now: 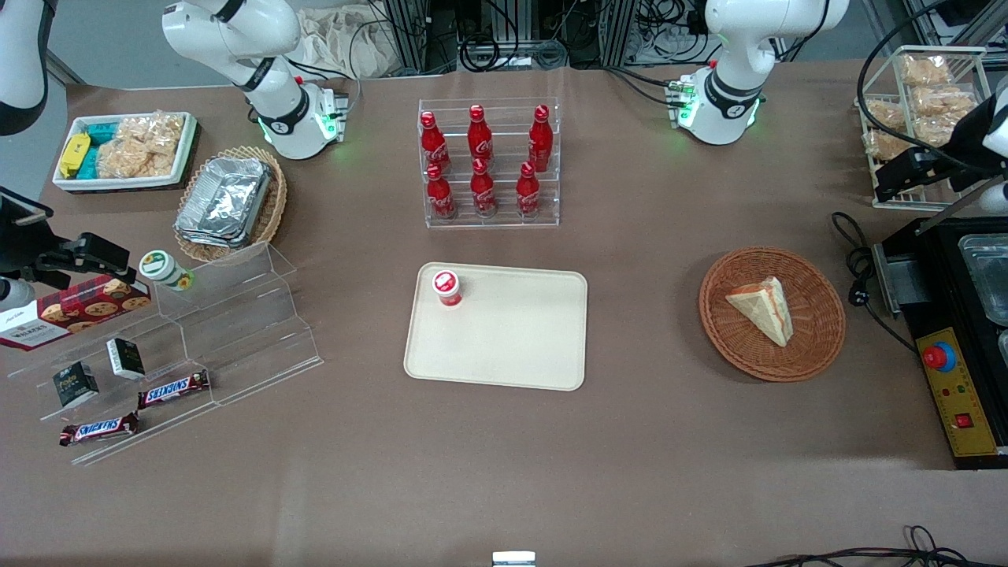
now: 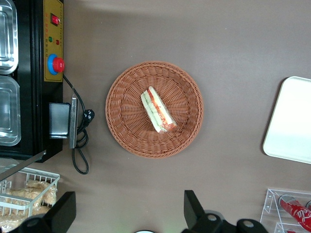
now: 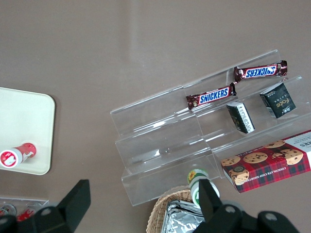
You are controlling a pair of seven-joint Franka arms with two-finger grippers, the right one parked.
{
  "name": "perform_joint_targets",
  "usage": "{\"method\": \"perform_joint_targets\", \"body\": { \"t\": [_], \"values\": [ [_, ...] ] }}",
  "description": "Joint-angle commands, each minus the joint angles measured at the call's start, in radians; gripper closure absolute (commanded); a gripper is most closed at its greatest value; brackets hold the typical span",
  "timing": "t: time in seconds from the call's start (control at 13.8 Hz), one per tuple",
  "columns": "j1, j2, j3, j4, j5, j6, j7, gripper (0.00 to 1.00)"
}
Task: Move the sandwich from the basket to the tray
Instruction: 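Move the left gripper over the wrapped sandwich in the wicker basket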
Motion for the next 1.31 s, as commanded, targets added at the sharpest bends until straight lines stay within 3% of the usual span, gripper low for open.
{"method": "perform_joint_targets", "body": {
  "t": [0.0,0.65,0.95,1.24],
  "values": [
    [0.003,-0.02,0.0,0.0,-0.016,-0.022,0.007,0.0],
    [0.018,0.06,0.007,-0.011,-0.02,-0.024,-0.002,0.0],
    [0.015,0.147,0.007,-0.037,-0.023,0.019,-0.143,0.0],
    [0.013,0.189,0.007,-0.146,-0.025,0.177,-0.289,0.0]
  ]
}}
